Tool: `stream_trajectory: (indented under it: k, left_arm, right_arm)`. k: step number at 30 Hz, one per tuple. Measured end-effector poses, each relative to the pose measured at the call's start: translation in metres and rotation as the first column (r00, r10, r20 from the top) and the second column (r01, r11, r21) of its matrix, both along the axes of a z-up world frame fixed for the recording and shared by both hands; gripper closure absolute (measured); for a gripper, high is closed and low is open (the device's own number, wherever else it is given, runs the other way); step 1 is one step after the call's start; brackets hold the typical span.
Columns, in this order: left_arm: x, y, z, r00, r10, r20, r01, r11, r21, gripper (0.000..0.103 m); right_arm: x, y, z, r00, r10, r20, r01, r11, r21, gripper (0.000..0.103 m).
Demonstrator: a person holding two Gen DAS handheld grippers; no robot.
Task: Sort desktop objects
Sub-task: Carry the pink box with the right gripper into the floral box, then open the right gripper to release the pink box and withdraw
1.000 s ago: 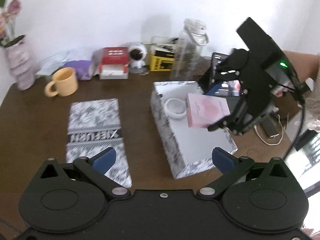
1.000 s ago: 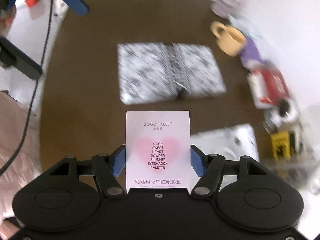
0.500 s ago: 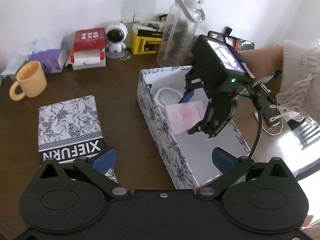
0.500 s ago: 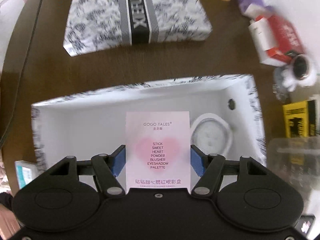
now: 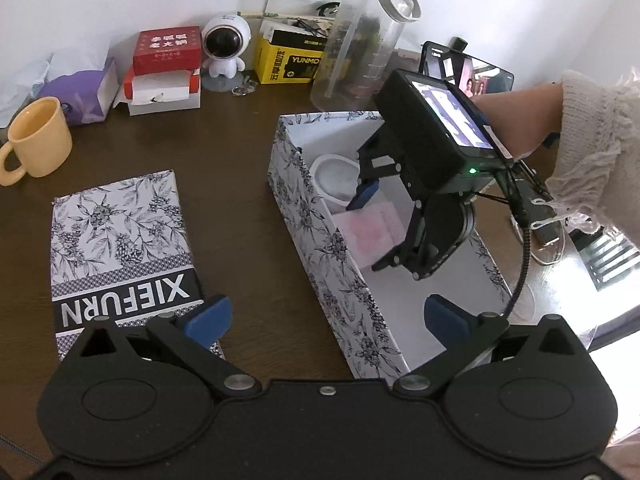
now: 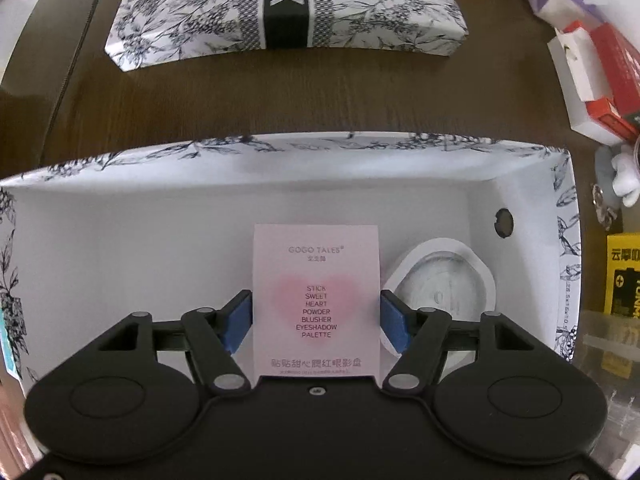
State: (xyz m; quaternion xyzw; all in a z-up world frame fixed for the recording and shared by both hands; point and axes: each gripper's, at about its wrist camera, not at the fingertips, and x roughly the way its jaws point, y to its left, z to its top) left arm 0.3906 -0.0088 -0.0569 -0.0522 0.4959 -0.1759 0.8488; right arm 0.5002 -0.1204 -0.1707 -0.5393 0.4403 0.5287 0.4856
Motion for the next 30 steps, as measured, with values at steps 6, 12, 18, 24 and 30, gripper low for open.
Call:
stream_trajectory:
  k: [6, 12, 18, 24, 30]
  left_arm:
    - [0.0, 0.003, -0.007, 0.999, 0.021, -0.032, -0.021, 1.0, 0.001, 0.0]
    - [-0.004, 0.003, -0.008, 0.999, 0.017, -0.036, -0.017, 1.0, 0.005, 0.0]
    - [-0.007, 0.0, -0.003, 0.999, 0.012, -0.031, -0.012, 1.0, 0.011, 0.0]
    - [-0.022, -0.007, 0.011, 1.0, -0.01, -0.007, 0.01, 1.0, 0.003, 0.0]
    - [-0.048, -0.018, 0.026, 1.0, -0.015, 0.024, 0.015, 1.0, -0.014, 0.0]
  right_arm:
    - [-0.011, -0.006, -0.008, 1.0, 0.008, -0.012, -0.008, 1.0, -0.018, 0.034]
    - [-0.014, -0.01, -0.016, 1.0, 0.006, 0.003, -0.006, 0.999, -0.032, 0.034]
    - [-0.016, -0.015, -0.015, 1.0, -0.011, 0.019, 0.011, 1.0, -0.028, 0.033]
    - [-0.02, -0.023, 0.005, 0.996, -0.086, 0.016, 0.086, 0.996, 0.021, 0.003]
    - [-0.053, -0.06, 0.054, 0.959, -0.275, 0.075, 0.249, 0.936, 0.249, 0.001]
